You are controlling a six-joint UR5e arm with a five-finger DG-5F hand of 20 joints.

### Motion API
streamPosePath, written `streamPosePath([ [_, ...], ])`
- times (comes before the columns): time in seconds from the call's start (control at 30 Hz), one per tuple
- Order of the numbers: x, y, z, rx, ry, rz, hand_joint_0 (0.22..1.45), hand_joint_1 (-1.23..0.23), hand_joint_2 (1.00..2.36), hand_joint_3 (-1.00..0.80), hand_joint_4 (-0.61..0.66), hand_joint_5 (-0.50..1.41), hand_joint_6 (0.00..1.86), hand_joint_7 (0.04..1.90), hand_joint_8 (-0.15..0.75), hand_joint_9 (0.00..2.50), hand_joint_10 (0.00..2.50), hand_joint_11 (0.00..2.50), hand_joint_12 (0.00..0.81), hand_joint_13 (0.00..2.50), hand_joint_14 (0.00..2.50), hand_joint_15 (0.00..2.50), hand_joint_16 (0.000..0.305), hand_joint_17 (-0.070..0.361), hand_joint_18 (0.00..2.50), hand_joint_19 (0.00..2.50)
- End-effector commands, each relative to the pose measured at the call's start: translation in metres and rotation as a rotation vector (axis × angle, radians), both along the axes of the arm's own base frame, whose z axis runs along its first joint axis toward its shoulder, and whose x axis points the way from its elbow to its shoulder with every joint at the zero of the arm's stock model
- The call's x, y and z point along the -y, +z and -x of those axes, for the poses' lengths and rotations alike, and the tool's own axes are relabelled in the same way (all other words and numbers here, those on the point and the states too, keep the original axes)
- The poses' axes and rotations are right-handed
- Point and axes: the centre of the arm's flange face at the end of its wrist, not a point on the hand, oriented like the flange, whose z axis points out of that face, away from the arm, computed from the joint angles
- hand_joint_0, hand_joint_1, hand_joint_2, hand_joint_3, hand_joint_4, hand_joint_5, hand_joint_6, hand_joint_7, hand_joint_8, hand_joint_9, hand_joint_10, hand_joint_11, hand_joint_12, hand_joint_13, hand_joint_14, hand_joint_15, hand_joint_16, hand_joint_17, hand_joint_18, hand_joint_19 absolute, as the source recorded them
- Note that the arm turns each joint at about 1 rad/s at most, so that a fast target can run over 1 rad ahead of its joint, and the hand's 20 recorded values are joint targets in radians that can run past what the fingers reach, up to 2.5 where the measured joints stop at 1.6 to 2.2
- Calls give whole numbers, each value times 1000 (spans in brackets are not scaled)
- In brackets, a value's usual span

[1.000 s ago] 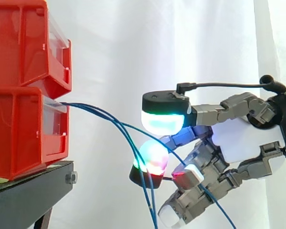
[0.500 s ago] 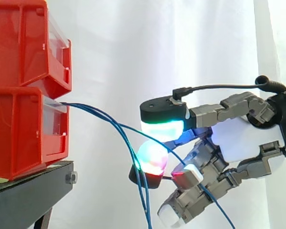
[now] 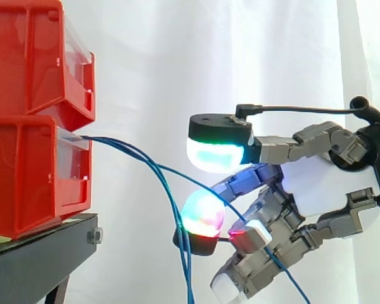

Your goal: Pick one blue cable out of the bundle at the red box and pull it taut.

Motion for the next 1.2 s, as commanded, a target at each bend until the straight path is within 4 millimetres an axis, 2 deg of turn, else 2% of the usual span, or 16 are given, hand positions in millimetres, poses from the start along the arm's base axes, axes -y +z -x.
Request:
streamPosePath([
  [0.0, -1, 0, 0, -1, 1, 1, 541, -564, 1002, -465, 108, -200, 913, 882, 332, 1071, 11, 1104, 398, 713, 13, 420, 55, 123, 484, 172],
  [0.1, -1, 0, 0, -1, 1, 1, 569, -648, 1007, -402, 101, -201, 922, 895, 320, 1071, 10, 1119, 390, 716, 13, 417, 53, 120, 488, 168],
  [0.27, -1, 0, 0, -2, 0, 1, 594, -699, 1011, -355, 97, -199, 929, 887, 320, 1081, 14, 1125, 382, 726, 16, 422, 53, 118, 504, 166],
  [0.57, -2, -1, 0, -3, 4, -1, 600, -683, 1019, -206, 68, -189, 942, 920, 323, 1101, 13, 1134, 379, 735, 14, 417, 52, 116, 515, 167],
  [0.93, -2, 1, 0, 1, 4, -7, 610, -735, 1019, 19, -57, -144, 948, 1053, 360, 1200, 9, 1141, 401, 792, 13, 411, 56, 125, 600, 142],
  [1.17, -4, 0, 0, 3, 0, -24, 616, -754, 1019, 51, -97, -134, 941, 1101, 356, 1183, 11, 1100, 406, 800, 13, 417, 56, 126, 613, 139],
])
